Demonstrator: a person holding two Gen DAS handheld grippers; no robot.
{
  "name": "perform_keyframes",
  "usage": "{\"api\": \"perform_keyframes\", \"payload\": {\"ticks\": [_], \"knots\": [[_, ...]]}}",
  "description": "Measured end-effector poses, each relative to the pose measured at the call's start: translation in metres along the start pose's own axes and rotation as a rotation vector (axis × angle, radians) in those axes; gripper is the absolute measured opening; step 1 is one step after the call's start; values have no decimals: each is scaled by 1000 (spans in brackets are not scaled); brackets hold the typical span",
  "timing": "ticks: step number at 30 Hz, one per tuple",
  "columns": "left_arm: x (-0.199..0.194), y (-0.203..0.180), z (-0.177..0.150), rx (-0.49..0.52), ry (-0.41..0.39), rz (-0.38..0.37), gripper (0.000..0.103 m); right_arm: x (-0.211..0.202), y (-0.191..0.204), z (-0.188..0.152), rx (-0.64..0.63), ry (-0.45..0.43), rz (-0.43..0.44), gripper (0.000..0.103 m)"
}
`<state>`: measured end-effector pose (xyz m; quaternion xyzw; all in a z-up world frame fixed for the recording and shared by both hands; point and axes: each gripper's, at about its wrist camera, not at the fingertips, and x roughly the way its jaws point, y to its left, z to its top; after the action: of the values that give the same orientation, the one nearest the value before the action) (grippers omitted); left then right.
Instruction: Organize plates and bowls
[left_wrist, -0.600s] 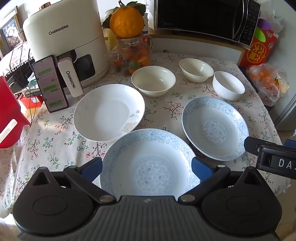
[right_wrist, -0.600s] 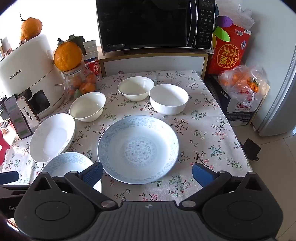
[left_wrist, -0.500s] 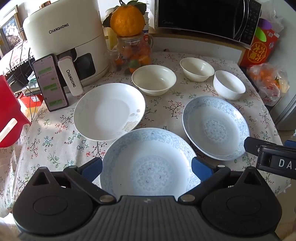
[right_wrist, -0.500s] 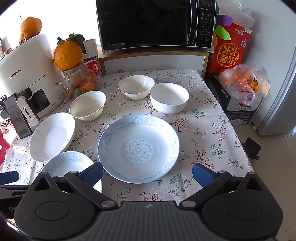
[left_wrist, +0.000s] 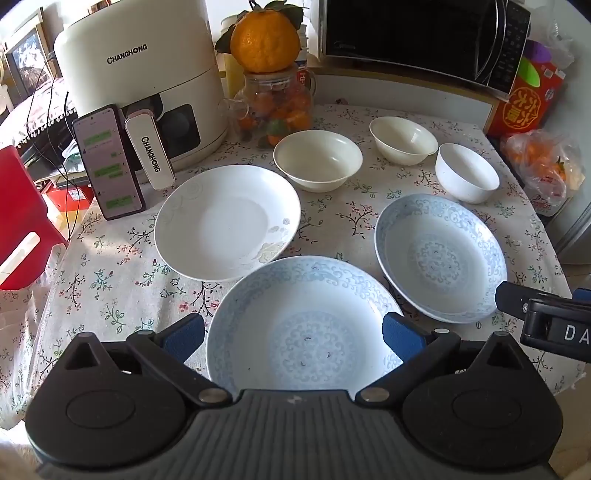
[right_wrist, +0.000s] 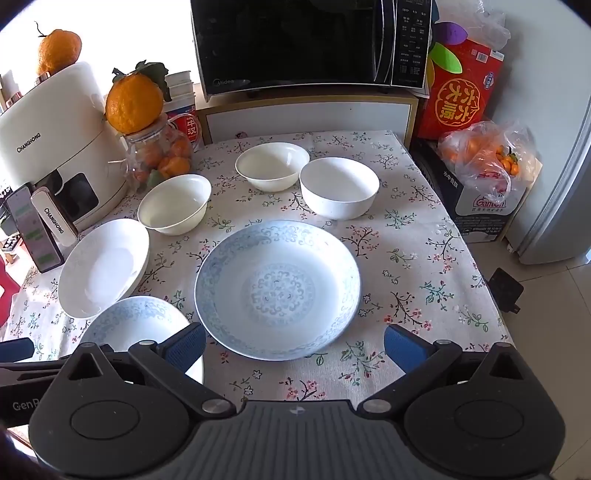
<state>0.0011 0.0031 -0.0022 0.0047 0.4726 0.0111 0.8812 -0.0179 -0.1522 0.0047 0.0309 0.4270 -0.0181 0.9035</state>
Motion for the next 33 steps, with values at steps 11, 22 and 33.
{"api": "perform_keyframes", "payload": {"ticks": [11,22,33], "knots": [[1,2,-1,-4,4,-1,103,0,0,0,7,-2,7,99],[1,1,-1,-3,1,-1,103,1,0,0,8,1,9,99],[1,1,-1,-4,-1,-1,103,1,0,0,7,2,10,99]]}}
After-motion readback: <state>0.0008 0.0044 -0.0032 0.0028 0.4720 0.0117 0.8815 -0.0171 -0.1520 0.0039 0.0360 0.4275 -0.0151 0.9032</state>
